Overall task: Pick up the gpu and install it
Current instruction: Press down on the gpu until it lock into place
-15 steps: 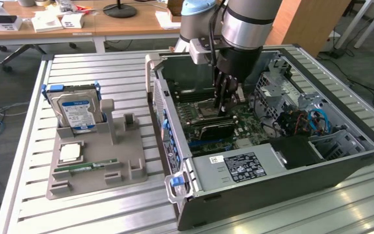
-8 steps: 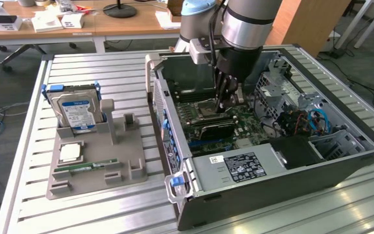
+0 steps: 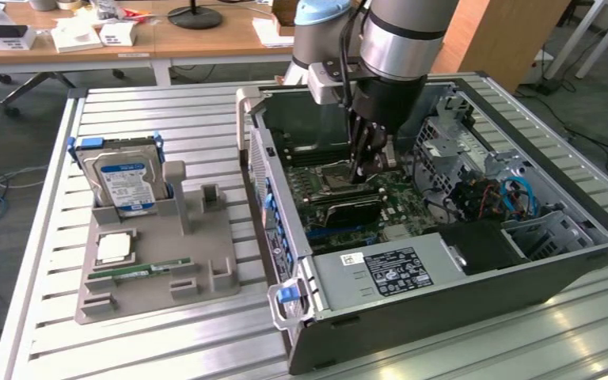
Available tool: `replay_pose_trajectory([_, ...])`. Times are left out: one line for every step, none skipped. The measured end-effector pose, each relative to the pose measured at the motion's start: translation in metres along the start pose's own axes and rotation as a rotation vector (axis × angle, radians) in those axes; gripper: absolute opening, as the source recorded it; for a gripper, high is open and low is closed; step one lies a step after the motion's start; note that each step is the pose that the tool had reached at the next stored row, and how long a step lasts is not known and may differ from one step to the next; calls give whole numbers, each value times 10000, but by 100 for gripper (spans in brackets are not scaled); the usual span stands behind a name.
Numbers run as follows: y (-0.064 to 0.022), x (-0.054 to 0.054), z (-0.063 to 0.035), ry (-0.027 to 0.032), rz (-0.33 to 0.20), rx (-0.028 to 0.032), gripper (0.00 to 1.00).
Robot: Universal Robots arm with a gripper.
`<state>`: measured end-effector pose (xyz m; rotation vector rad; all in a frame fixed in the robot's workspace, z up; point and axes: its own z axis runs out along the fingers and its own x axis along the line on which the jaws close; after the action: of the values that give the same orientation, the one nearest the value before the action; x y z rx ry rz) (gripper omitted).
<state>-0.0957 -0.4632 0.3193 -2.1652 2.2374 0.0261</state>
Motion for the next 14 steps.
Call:
replay_pose_trajectory([0,0,0,0,0,0,11])
replay_pose_trajectory([0,0,0,0,0,0,11])
replay_pose_trajectory([1,-1,0,0,-2,0,11])
replay_pose_trajectory([5,-6,1,1,0,0,11])
replay_pose_trajectory([10,-14,2,1,0,0,11])
replay_pose_trajectory([15,-22,4,1,0,0,11])
replay_pose_trajectory([21,-33,6,0,0,0,11])
replay_pose_trajectory([26,-44,7,1,0,-1,11])
replay_pose_trajectory([32,-55,9,1,0,0,11])
replay_pose_trajectory([36,-66,12,1,0,0,11])
replay_pose_trajectory([41,-76,14,1,1,0,11])
replay_pose_trajectory([44,-80,16,0,0,0,11])
replay_pose_trajectory([45,-80,17,-1,0,1,11])
replay_pose_trajectory([46,-81,17,0,-2,0,11])
